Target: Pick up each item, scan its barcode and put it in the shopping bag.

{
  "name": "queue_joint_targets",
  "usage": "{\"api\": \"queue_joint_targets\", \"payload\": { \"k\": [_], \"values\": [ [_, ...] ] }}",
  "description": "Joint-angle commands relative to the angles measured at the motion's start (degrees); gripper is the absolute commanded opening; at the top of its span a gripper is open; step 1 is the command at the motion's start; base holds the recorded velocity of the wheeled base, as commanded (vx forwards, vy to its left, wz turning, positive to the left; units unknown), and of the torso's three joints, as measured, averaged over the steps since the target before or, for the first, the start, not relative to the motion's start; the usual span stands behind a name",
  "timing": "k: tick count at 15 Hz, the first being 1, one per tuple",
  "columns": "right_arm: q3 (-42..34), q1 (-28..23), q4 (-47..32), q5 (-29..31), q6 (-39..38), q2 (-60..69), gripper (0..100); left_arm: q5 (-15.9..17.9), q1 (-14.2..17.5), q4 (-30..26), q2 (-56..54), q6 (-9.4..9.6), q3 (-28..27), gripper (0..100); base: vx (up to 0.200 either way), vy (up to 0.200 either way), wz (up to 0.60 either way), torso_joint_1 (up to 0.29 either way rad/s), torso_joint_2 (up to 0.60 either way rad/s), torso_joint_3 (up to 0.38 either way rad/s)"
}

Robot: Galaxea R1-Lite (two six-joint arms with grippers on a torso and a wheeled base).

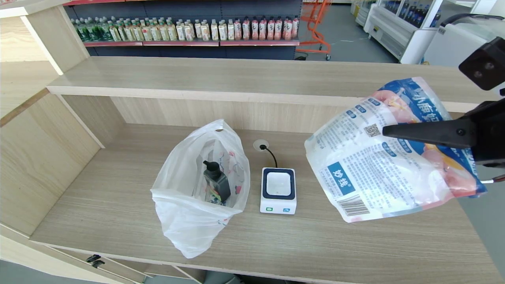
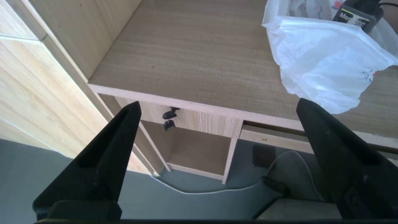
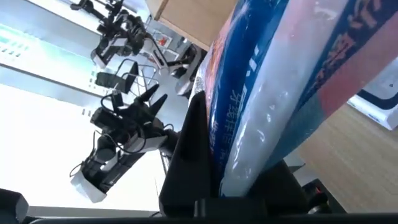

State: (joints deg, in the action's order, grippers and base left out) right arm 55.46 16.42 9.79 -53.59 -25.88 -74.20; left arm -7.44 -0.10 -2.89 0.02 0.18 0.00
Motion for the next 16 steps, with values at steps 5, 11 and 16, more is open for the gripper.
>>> {"api": "queue_joint_targets", "payload": {
  "k": [5, 11, 16],
  "values": [
    [0.5, 0.4, 0.0, -0.2, -1.9, -0.1, 0, 0.0, 0.1, 0.0, 0.0, -0.01, 0.0, 100, 0.0, 0.0, 0.0, 0.0, 0.0, 0.0],
    [0.4, 3.2, 0.1, -0.4, -7.5, 1.5, 0, 0.0, 0.0, 0.0, 0.0, -0.01, 0.0, 100, 0.0, 0.0, 0.0, 0.0, 0.0, 0.0],
    [0.4, 4.2, 0.1, -0.4, -7.5, 1.4, 0, 0.0, 0.0, 0.0, 0.0, -0.01, 0.0, 100, 0.0, 0.0, 0.0, 0.0, 0.0, 0.0]
  ]
}}
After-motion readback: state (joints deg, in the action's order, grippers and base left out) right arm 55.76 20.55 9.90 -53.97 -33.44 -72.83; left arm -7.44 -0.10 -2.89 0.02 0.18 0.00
